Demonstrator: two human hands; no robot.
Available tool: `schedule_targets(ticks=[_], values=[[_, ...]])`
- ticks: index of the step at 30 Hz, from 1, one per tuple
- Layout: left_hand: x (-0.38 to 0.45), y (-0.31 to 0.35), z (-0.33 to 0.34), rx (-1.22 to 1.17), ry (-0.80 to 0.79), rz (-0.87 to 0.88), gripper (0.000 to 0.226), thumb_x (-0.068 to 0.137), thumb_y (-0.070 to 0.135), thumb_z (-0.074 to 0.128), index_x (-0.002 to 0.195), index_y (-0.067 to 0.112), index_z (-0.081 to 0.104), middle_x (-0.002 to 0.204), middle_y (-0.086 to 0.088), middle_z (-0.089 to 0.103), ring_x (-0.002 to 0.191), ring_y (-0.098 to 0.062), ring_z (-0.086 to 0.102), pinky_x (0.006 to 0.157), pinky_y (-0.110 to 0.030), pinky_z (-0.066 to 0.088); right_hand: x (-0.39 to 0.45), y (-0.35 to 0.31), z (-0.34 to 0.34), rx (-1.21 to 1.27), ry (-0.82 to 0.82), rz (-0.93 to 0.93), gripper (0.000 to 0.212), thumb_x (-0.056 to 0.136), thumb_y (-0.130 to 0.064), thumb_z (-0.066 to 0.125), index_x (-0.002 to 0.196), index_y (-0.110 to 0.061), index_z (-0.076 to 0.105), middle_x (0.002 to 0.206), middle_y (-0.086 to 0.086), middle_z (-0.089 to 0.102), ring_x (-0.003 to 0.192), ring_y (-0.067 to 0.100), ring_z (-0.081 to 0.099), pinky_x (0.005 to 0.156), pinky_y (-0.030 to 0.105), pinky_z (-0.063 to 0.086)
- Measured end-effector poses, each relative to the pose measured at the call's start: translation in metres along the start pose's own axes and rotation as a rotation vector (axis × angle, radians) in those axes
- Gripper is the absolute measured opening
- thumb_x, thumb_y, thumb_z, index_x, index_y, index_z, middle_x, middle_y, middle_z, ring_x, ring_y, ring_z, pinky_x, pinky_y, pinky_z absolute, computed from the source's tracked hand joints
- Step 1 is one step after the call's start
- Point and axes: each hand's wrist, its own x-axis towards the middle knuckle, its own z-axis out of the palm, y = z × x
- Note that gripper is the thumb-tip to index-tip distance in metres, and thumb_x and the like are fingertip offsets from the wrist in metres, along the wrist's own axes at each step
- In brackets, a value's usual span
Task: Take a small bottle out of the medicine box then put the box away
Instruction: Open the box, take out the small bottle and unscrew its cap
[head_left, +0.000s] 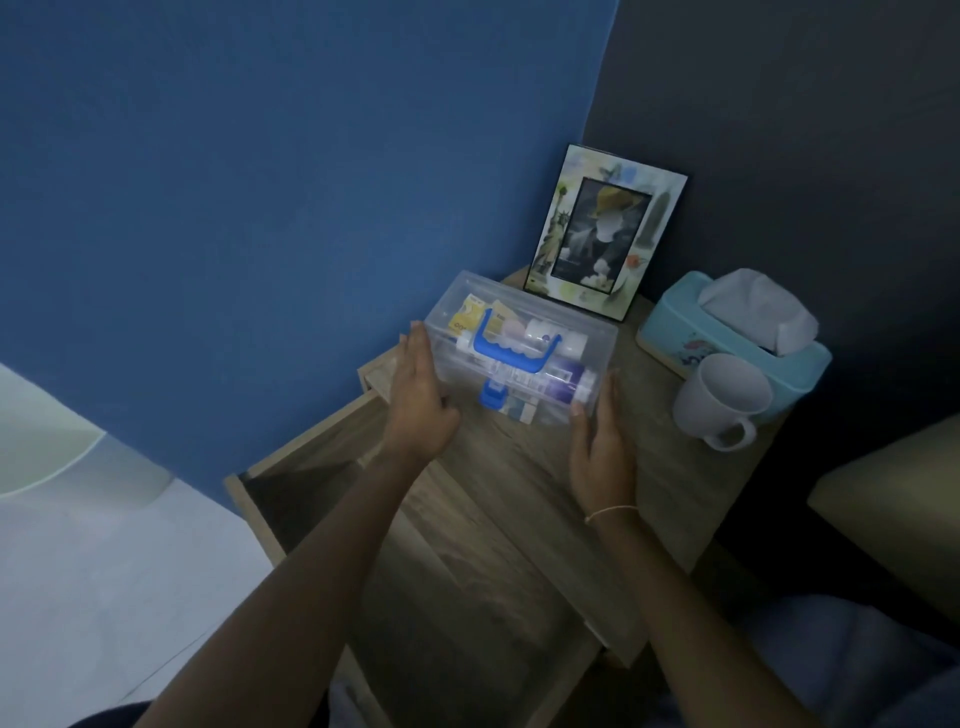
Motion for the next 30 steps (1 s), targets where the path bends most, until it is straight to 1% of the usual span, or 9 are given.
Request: schedule_targets(ticks=[4,7,9,12,15,17,19,21,30], values=[[0.011,0.008,-0.001,-0.116,0.123,0.041,0.087,0.073,-0.010,0.046,0.151,0.008,0.011,0.159,-0.008,0.018,0.148,-0.020,0.013,0.120,-0.030,0.014,0.011,-0.010,-0.003,0.139,0.088,0.000,0.073,0.088,-0.066,0.024,0.151,-0.029,0.017,0.150,0.006,0.043,0.133,0.022,0.047,0.105,0.043,0.045],[0.031,0.024,-0.005,-0.235,0.171,0.113,0.084,0.078,-0.007,0.048,0.151,0.012,0.010,0.159,-0.003,0.018,0.143,-0.006,0.015,0.111,-0.006,0.012,0.032,-0.020,-0.010,0.304,0.155,-0.052,0.047,0.095,-0.056,0.034,0.139,-0.040,0.039,0.120,-0.001,0.066,0.101,0.001,0.066,0.079,0.017,0.055],[0.050,0.034,-0.008,-0.317,0.167,0.127,0.086,0.080,-0.009,0.047,0.151,0.012,0.006,0.160,-0.003,0.013,0.145,-0.010,0.015,0.115,-0.014,0.014,0.050,-0.023,-0.014,0.363,0.203,-0.070,0.047,0.097,-0.054,0.035,0.135,-0.031,0.049,0.119,-0.003,0.067,0.097,-0.010,0.062,0.076,0.006,0.049],[0.074,0.033,-0.012,-0.305,0.108,0.018,0.081,0.083,-0.007,0.046,0.151,0.012,0.007,0.160,-0.007,0.015,0.147,-0.020,0.017,0.117,-0.028,0.016,0.071,-0.027,-0.020,0.433,0.237,-0.036,0.056,0.094,-0.054,0.034,0.134,-0.020,0.053,0.129,0.002,0.063,0.114,0.002,0.058,0.096,0.016,0.047],[0.081,0.012,-0.009,-0.151,-0.017,-0.111,0.063,0.094,0.011,0.046,0.150,0.010,0.018,0.158,-0.009,0.022,0.145,-0.023,0.020,0.116,-0.031,0.016,0.089,-0.026,-0.020,0.567,0.268,0.002,0.053,0.092,-0.054,0.040,0.134,-0.025,0.054,0.127,-0.013,0.062,0.114,-0.009,0.054,0.089,0.001,0.041],[0.077,0.000,-0.006,-0.124,-0.060,-0.111,0.051,0.099,0.026,0.041,0.147,0.014,0.030,0.154,-0.008,0.032,0.142,-0.022,0.029,0.113,-0.030,0.021,0.100,-0.021,-0.020,0.585,0.268,0.050,0.047,0.096,-0.046,0.042,0.137,-0.025,0.052,0.132,-0.012,0.059,0.122,-0.002,0.052,0.100,0.010,0.041],[0.070,-0.004,-0.001,-0.170,-0.061,-0.066,0.046,0.100,0.041,0.034,0.141,0.022,0.042,0.146,-0.002,0.044,0.132,-0.010,0.038,0.104,-0.024,0.024,0.110,-0.015,-0.019,0.595,0.236,0.091,0.042,0.100,-0.034,0.042,0.140,-0.021,0.048,0.143,-0.002,0.052,0.132,0.012,0.047,0.114,0.034,0.036],[0.065,-0.005,0.003,-0.176,-0.049,-0.036,0.047,0.101,0.039,0.032,0.143,0.020,0.039,0.147,-0.002,0.043,0.121,0.002,0.032,0.102,-0.019,0.019,0.118,-0.013,-0.019,0.654,0.188,0.118,0.041,0.101,-0.029,0.042,0.141,-0.018,0.047,0.145,0.003,0.050,0.134,0.019,0.045,0.115,0.045,0.033],[0.063,-0.012,0.005,-0.055,-0.167,-0.071,0.052,0.102,0.022,0.030,0.150,0.010,0.015,0.160,-0.008,0.016,0.147,-0.020,0.015,0.114,-0.025,0.007,0.125,0.000,-0.007,0.608,0.053,0.171,0.044,0.101,-0.022,0.043,0.144,-0.015,0.040,0.149,0.005,0.044,0.137,0.021,0.041,0.115,0.040,0.031]])
